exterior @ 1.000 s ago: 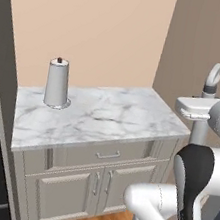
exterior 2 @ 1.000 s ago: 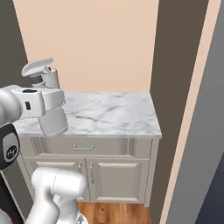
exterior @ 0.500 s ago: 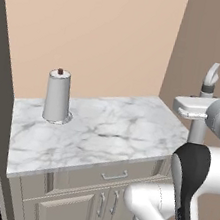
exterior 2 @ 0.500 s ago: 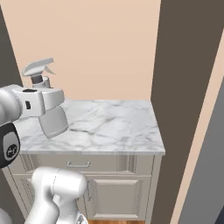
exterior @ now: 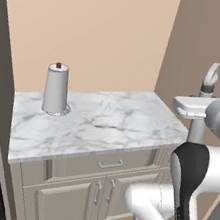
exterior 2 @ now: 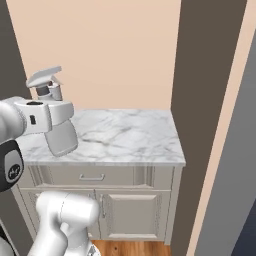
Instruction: Move the cutting board and knife to the sink. Then move spray from the cabinet to the counter.
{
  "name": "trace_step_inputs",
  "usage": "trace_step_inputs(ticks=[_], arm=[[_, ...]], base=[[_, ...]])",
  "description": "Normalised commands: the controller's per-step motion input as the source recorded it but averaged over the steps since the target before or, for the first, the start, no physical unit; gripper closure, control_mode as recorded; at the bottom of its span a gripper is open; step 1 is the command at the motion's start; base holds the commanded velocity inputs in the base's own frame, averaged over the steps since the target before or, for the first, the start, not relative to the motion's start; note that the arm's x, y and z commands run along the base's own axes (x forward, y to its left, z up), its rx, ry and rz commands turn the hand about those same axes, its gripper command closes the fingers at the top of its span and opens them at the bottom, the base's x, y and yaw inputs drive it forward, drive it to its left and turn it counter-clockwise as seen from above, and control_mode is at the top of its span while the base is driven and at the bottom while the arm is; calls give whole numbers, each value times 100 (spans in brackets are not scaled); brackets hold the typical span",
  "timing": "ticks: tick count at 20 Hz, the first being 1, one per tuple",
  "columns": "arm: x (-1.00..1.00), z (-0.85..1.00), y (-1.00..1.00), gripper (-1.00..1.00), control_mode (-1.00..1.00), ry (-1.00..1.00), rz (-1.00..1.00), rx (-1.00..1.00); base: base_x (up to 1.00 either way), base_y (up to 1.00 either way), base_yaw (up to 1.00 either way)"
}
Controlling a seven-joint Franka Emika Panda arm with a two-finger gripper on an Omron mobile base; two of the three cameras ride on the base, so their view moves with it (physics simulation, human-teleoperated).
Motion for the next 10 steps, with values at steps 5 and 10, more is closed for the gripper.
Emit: trace_step_inputs(ticks=[5,10], arm=[[0,0,0,100,100,0,0,0],[9,-20,0,100,-100,0,0,0]], base=[[-3,-2,0],[11,0,0]])
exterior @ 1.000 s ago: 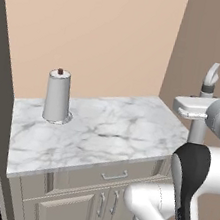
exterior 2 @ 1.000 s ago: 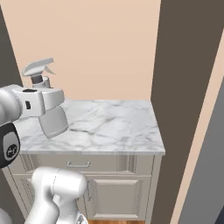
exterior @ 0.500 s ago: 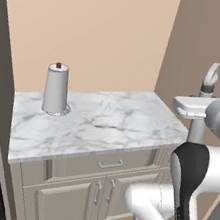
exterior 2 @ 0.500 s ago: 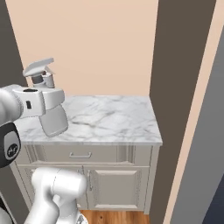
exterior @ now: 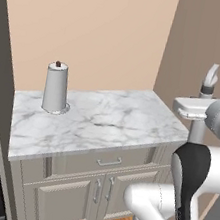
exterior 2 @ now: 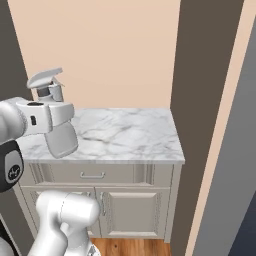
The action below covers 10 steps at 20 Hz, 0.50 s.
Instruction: Move the cutting board and knife to the sink. Then move spray from the cabinet to the counter.
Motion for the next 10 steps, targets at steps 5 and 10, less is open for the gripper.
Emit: trace_step_inputs(ticks=[5,10], arm=[[17,-67,-1,100,-100,-4,5,5],[33,-66,0,100,-100,-5,6,0]], base=[[0,0,0],[0,0,0]])
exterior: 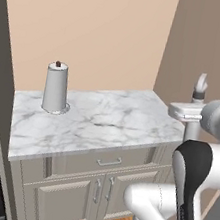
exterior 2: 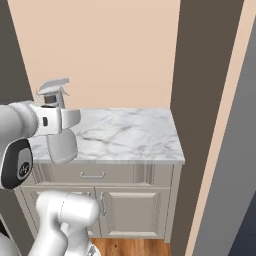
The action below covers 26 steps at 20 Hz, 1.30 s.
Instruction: Move the cutting board and knife to the sink. Then move spray from the cabinet to the counter.
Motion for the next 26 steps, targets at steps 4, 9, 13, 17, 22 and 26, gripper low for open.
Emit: trace_step_inputs(ticks=[4,9,13,17,22,26], arm=[[50,-81,0,100,-100,-15,18,0],[64,-80,0,100,-100,-16,20,0],[62,-79,0,100,-100,-17,16,0],[43,-66,0,100,-100,-17,13,4],[43,-53,0,100,-100,-14,2,8],[53,-38,4,100,-100,0,0,11]], base=[[0,0,0],[0,0,0],[0,0,0],[0,0,0],[0,0,0],[0,0,0]])
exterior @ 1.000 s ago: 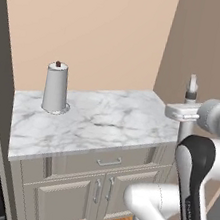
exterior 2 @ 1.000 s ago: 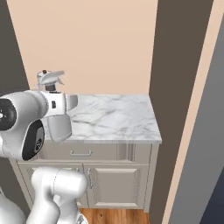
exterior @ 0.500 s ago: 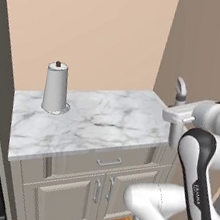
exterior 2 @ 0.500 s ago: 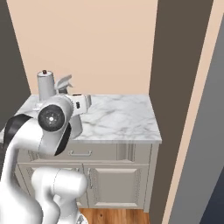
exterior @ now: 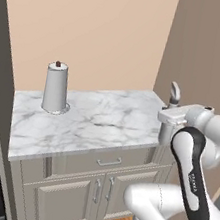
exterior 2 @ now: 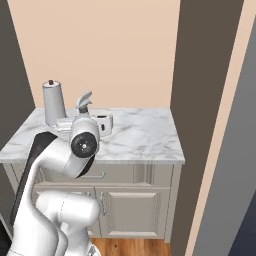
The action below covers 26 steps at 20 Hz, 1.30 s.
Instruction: Move the cutting board and knife to the sink. Then move spray from the cabinet to the counter.
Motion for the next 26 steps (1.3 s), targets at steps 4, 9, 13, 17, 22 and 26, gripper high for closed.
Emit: trace_step_inputs(ticks=[4,9,13,17,22,26], arm=[[43,-29,0,100,-100,0,0,14],[37,-29,0,100,-100,0,0,9],[27,-24,0,100,-100,0,0,2],[18,-9,2,100,-100,0,0,0],[18,-9,0,100,-100,0,0,0],[15,-14,0,100,-100,0,0,0]], base=[[0,0,0],[0,0,0],[0,0,0],[0,0,0],[0,0,0],[0,0,0]])
